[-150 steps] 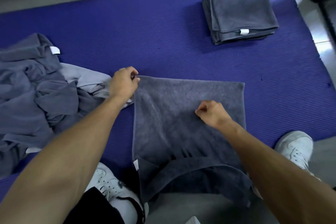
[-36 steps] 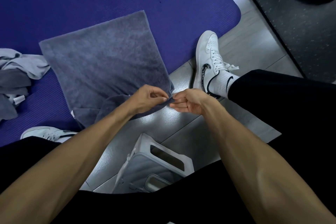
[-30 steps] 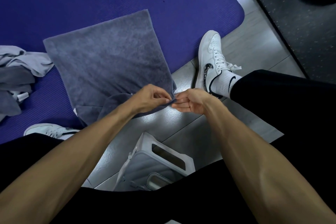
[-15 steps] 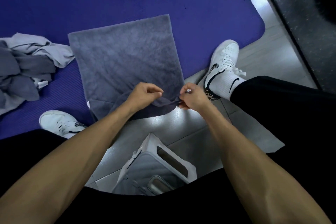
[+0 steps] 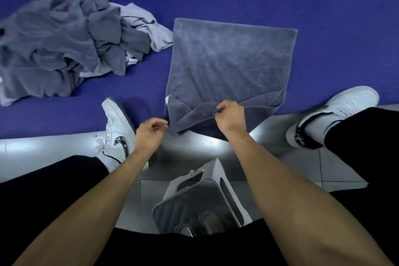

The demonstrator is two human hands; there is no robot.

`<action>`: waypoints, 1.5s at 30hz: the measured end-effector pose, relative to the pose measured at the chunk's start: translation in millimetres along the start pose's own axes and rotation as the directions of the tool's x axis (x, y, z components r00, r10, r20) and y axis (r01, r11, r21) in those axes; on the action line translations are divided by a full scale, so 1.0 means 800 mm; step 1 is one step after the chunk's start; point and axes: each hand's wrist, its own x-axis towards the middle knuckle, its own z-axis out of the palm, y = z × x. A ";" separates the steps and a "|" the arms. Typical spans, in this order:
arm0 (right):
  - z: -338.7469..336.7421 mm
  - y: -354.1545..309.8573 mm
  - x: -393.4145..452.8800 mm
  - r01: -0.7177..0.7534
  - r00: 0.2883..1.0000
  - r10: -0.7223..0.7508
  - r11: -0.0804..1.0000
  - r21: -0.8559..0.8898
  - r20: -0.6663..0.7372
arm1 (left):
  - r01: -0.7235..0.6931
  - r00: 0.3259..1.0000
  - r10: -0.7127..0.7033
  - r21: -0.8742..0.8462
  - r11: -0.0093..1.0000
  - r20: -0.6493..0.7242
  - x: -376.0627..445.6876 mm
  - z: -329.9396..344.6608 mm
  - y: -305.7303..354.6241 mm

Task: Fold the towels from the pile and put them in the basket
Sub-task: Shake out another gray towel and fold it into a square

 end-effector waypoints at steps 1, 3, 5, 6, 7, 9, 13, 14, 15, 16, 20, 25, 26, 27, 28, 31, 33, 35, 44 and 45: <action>0.004 0.000 0.000 0.005 1.000 -0.005 1.000 -0.017 -0.015 | 0.058 0.998 -0.059 -0.050 0.997 -0.014 0.000 0.001 -0.009; 0.010 0.001 -0.001 0.020 0.999 -0.021 0.999 -0.041 -0.041 | 0.152 0.988 -0.154 -0.120 0.981 0.000 -0.002 0.004 -0.018; 0.011 0.002 -0.003 0.022 0.998 -0.025 0.998 -0.056 -0.059 | 0.161 0.987 -0.158 -0.129 0.979 0.033 -0.007 0.009 -0.023; 0.011 0.003 -0.003 0.017 0.997 -0.021 0.998 -0.059 -0.068 | 0.134 0.991 -0.131 -0.127 0.983 0.035 -0.009 0.012 -0.024; 0.010 0.002 -0.004 0.012 0.997 -0.016 0.998 -0.060 -0.074 | 0.099 0.995 -0.095 -0.130 0.987 0.031 -0.011 0.014 -0.023; 0.007 0.000 -0.007 0.008 0.997 -0.014 0.998 -0.065 -0.082 | 0.065 0.997 -0.060 -0.126 0.990 0.042 -0.012 0.019 -0.019; 0.001 0.002 -0.013 0.002 0.997 -0.008 0.996 -0.092 -0.070 | 0.237 0.971 -0.232 -0.209 0.949 0.050 -0.002 0.034 -0.016; 0.000 0.004 -0.014 0.000 0.998 -0.007 0.995 -0.102 -0.067 | 0.286 0.958 -0.283 -0.250 0.925 0.051 0.001 0.037 -0.016; -0.001 0.005 -0.015 0.001 0.998 -0.008 0.994 -0.108 -0.063 | 0.324 0.945 -0.322 -0.295 0.899 0.058 0.002 0.037 -0.015; -0.001 0.006 -0.015 0.005 0.998 -0.012 0.994 -0.110 -0.062 | 0.354 0.933 -0.352 -0.338 0.872 0.069 0.004 0.037 -0.013; 0.001 0.008 -0.018 -0.005 0.998 -0.001 0.996 -0.088 -0.058 | 0.430 0.894 -0.436 -0.464 0.774 0.100 0.005 0.029 -0.004; 0.001 0.008 -0.017 -0.011 0.999 0.009 0.999 -0.046 -0.041 | 0.567 0.823 -0.474 -0.495 0.658 0.313 -0.001 0.027 0.003; 0.001 0.008 -0.017 -0.014 0.999 0.012 0.999 -0.044 -0.041 | 0.575 0.818 -0.485 -0.473 0.667 0.311 -0.003 0.030 0.005; 0.001 0.008 -0.017 -0.018 0.999 0.016 0.999 -0.042 -0.042 | 0.574 0.818 -0.500 -0.459 0.679 0.284 -0.004 0.034 0.005; 0.000 0.008 -0.017 -0.024 0.999 0.023 0.999 -0.038 -0.041 | 0.567 0.822 -0.513 -0.452 0.689 0.248 -0.005 0.038 0.006; -0.001 0.011 -0.017 -0.028 0.999 0.027 0.999 -0.031 -0.032 | 0.559 0.823 -0.531 -0.455 0.693 0.202 -0.008 0.047 0.005; -0.002 0.012 -0.017 -0.026 0.999 0.025 0.999 -0.034 -0.028 | 0.592 0.798 -0.552 -0.486 0.643 0.242 -0.009 0.050 0.004; -0.003 0.013 -0.016 -0.019 0.999 0.018 0.999 -0.031 -0.037 | 0.614 0.778 -0.560 -0.534 0.582 0.285 -0.010 0.051 0.007; -0.009 0.013 -0.015 -0.018 0.999 0.017 1.000 -0.024 -0.043 | 0.526 0.826 -0.519 -0.634 0.567 0.221 -0.015 0.037 0.002; -0.009 0.013 -0.016 -0.010 0.999 0.009 1.000 -0.029 -0.047 | 0.487 0.849 -0.493 -0.642 0.592 0.190 -0.015 0.034 0.002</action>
